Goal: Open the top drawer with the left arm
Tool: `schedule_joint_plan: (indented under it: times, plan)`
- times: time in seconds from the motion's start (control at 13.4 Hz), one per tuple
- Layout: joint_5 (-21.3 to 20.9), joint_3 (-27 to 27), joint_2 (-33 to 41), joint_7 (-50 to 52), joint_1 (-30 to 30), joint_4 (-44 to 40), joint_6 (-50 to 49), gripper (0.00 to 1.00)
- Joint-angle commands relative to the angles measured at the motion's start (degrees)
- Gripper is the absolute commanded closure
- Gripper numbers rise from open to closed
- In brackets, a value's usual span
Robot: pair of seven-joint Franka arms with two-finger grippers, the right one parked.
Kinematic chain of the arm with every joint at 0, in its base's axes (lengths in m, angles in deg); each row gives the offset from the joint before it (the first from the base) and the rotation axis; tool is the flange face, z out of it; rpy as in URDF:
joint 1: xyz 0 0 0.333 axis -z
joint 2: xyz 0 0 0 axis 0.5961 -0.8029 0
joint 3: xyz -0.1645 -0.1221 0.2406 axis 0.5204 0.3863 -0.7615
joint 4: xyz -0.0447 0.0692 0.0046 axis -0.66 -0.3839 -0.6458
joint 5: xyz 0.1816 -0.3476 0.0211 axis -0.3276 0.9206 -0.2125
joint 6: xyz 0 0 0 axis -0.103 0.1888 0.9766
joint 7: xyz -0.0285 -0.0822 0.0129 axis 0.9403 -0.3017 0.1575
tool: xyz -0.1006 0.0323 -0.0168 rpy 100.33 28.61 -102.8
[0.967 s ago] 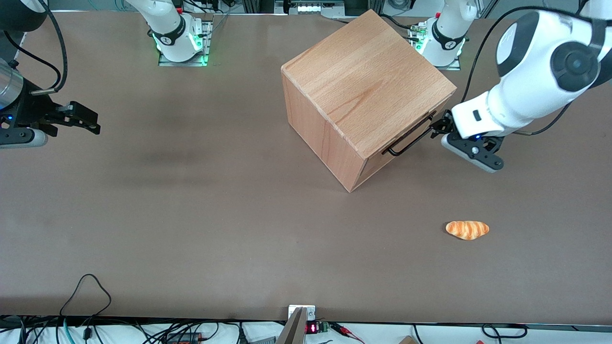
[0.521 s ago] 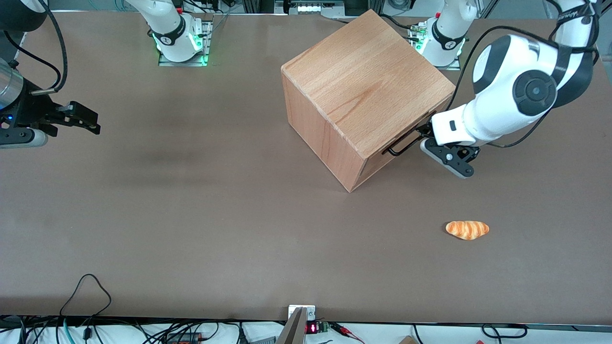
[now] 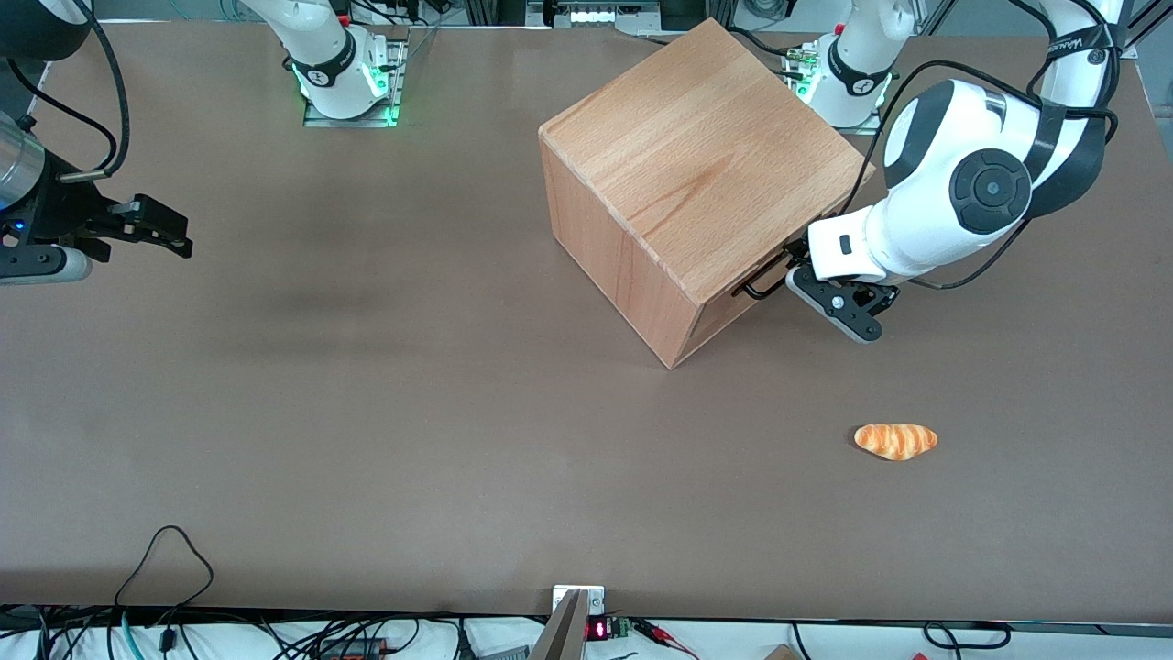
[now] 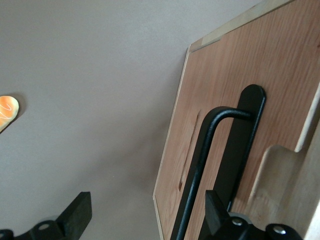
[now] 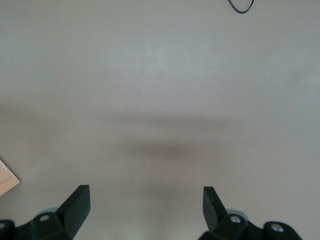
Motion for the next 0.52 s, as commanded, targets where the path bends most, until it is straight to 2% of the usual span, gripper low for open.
schedule_joint_plan:
  times: [0.0, 0.45]
  plan:
    - [1.5, 0.6, 0.3, -1.1, 0.3, 1.1, 0.2, 0.0]
    - [2.7, 0.5, -1.8, -3.5, -0.5, 1.2, 0.6, 0.0]
